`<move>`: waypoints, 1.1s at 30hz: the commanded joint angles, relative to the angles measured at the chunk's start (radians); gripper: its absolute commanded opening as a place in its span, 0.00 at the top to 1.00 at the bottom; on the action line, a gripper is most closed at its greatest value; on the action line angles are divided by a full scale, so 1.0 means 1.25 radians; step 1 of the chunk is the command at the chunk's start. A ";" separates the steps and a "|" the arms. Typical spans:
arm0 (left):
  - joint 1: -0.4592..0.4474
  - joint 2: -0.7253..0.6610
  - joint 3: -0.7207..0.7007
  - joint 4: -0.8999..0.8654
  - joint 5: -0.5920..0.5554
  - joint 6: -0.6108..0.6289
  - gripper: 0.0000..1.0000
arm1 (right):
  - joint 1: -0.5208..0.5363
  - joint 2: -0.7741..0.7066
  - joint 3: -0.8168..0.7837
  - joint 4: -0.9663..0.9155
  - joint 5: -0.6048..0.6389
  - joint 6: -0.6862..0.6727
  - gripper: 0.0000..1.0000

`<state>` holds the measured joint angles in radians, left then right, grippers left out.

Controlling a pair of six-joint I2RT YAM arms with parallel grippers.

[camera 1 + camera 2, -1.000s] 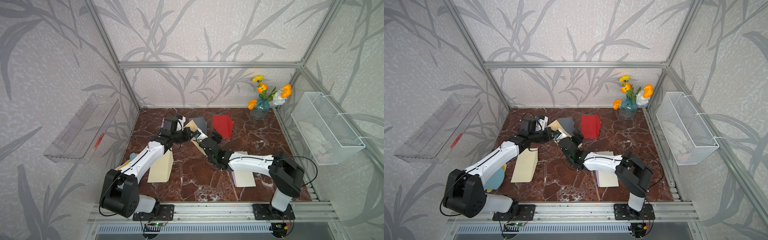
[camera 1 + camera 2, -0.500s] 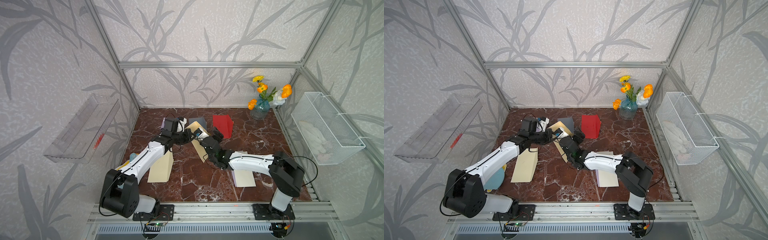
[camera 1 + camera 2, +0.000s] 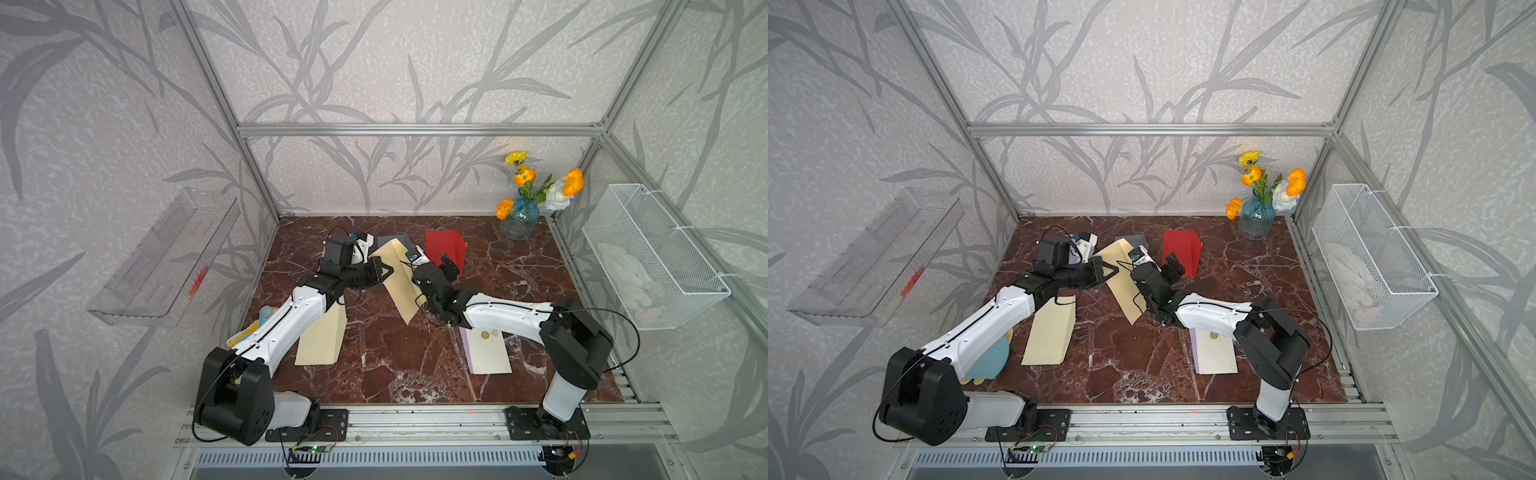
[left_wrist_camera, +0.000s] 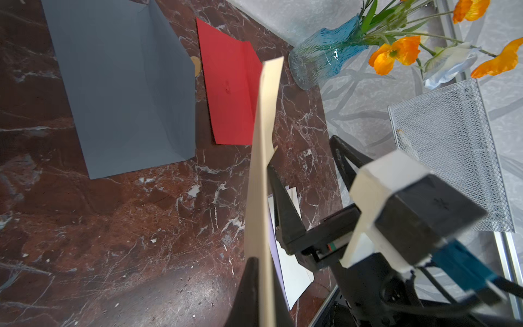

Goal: Open the envelope
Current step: Open the envelope flap on the envelope.

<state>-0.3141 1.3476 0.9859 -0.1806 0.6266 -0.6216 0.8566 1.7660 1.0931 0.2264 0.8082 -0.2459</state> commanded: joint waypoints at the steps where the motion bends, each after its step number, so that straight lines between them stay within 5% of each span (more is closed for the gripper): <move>1: 0.000 -0.016 -0.018 0.055 0.052 -0.002 1.00 | -0.014 -0.031 0.027 -0.057 -0.039 0.072 0.16; 19: 0.011 -0.010 -0.106 0.321 0.250 -0.036 1.00 | -0.132 -0.127 0.003 -0.174 -0.357 0.262 0.16; 33: 0.014 -0.080 -0.146 0.452 0.320 -0.085 1.00 | -0.143 -0.105 0.010 -0.192 -0.407 0.287 0.16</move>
<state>-0.2989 1.2938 0.8085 0.3092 0.9791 -0.7181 0.6788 1.6283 1.0969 0.0132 0.3195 0.0933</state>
